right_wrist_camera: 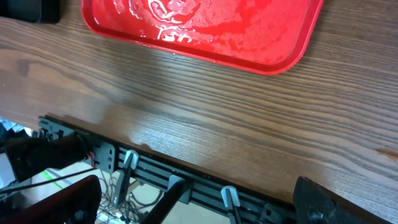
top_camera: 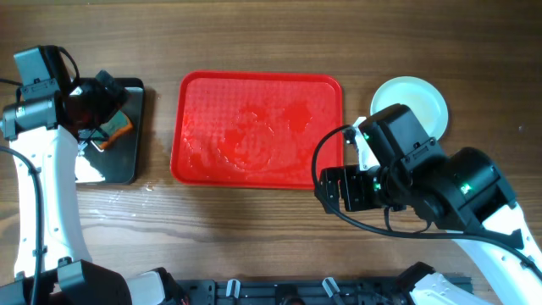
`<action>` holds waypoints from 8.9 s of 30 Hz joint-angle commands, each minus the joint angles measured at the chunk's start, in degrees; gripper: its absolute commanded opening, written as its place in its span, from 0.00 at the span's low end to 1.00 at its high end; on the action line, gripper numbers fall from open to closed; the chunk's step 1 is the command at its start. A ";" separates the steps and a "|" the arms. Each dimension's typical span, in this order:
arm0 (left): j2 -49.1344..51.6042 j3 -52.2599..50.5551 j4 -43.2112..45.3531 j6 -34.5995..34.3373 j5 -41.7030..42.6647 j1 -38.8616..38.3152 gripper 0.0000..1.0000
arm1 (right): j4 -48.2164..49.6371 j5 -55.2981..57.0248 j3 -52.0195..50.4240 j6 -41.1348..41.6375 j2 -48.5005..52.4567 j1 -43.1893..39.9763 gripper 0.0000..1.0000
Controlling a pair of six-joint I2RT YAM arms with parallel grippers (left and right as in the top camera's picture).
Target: Clean dirty plates on tray and stack at the side
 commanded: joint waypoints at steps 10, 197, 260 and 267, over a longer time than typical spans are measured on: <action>-0.04 0.31 -0.02 0.28 0.68 0.26 1.00 | 22.40 6.08 -11.02 -6.05 -10.64 -6.51 1.00; -85.07 -77.81 49.44 28.96 -5.38 -18.60 1.00 | 81.66 8.09 -80.39 -25.31 -67.60 -37.81 1.00; -84.89 -77.81 49.48 28.96 -5.35 -18.60 1.00 | 81.66 8.28 -80.39 -25.31 -67.60 -37.81 1.00; -84.89 -77.81 49.48 28.96 -5.38 -18.60 1.00 | 81.66 8.28 -80.39 -25.31 -67.60 -37.81 1.00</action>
